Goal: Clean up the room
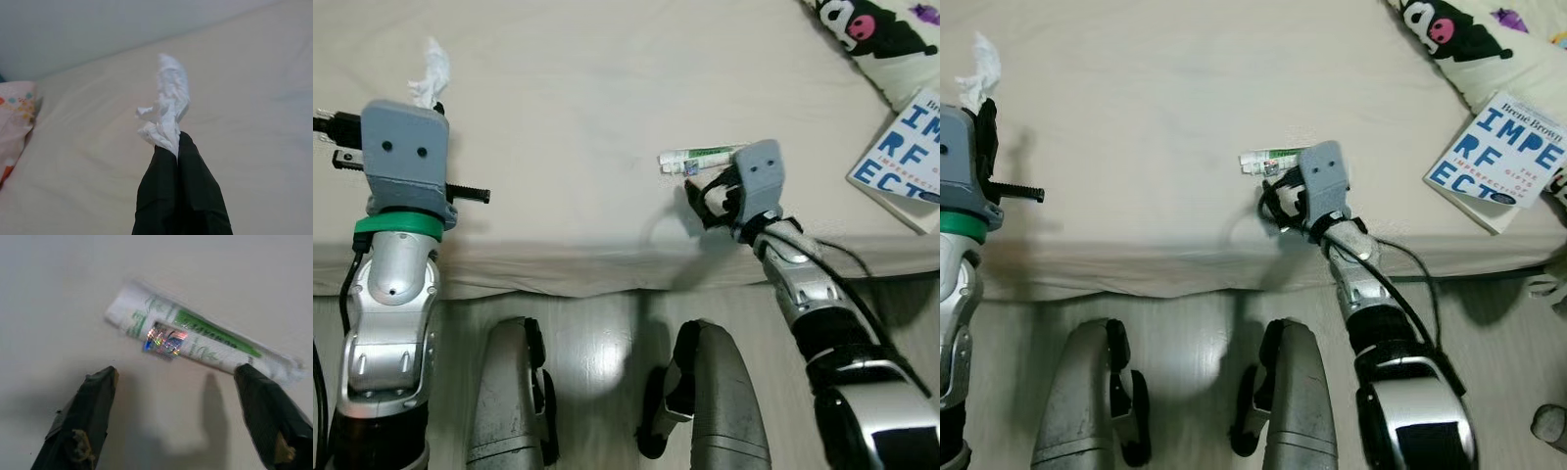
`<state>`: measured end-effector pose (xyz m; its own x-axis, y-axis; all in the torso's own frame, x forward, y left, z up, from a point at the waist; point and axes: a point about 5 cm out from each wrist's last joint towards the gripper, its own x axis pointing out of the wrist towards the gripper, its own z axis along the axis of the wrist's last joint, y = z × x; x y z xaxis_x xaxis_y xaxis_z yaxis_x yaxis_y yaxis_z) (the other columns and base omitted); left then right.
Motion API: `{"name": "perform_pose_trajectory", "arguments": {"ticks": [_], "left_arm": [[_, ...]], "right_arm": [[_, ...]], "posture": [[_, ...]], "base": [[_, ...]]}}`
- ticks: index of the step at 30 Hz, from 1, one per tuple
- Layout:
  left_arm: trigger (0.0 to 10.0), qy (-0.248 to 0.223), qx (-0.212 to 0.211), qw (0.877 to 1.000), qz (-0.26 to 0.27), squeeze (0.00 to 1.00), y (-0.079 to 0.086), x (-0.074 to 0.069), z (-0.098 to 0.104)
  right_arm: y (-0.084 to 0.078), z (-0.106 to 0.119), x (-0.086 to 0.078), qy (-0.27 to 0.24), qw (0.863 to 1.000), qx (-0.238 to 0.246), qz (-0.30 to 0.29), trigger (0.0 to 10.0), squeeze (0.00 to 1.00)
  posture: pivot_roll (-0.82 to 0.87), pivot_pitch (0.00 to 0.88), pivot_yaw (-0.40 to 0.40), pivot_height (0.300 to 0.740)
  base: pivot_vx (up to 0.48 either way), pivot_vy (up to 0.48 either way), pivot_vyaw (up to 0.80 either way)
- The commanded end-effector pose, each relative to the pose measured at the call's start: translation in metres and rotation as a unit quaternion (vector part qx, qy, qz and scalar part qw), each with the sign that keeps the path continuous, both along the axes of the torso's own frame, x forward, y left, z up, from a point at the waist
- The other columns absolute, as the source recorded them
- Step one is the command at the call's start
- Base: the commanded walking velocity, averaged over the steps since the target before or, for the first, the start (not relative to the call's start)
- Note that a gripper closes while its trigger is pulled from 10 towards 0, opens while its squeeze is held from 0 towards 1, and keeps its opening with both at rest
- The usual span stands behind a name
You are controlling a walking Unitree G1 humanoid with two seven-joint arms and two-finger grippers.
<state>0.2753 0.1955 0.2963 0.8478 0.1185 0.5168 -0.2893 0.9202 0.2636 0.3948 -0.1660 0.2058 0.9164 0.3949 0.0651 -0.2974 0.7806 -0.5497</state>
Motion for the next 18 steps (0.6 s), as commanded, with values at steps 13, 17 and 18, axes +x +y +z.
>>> {"name": "perform_pose_trajectory", "arguments": {"ticks": [13, 17, 18], "left_arm": [[10.0, 0.058, -0.001, 0.998, -0.023, 0.0, -0.006, -0.014, -0.001], [10.0, 0.061, -0.001, 0.998, -0.025, 0.0, -0.006, -0.014, 0.0], [10.0, 0.066, 0.0, 0.997, -0.027, 0.0, -0.006, -0.014, 0.001]], "right_arm": [[-0.016, -0.015, 0.006, -0.086, 0.909, -0.406, -0.044, 10.0, 0.0], [-0.017, -0.013, 0.007, -0.102, 0.901, -0.417, -0.06, 10.0, 0.0], [-0.021, -0.013, 0.008, -0.115, 0.888, -0.438, -0.081, 10.0, 0.0]], "posture": [[0.28, 0.57, -0.025, 0.58], [0.29, 0.572, -0.018, 0.58], [0.29, 0.581, -0.006, 0.58]], "base": [[0.0, 0.0, 0.0], [0.0, 0.0, 0.0], [0.0, 0.0, 0.0]]}}
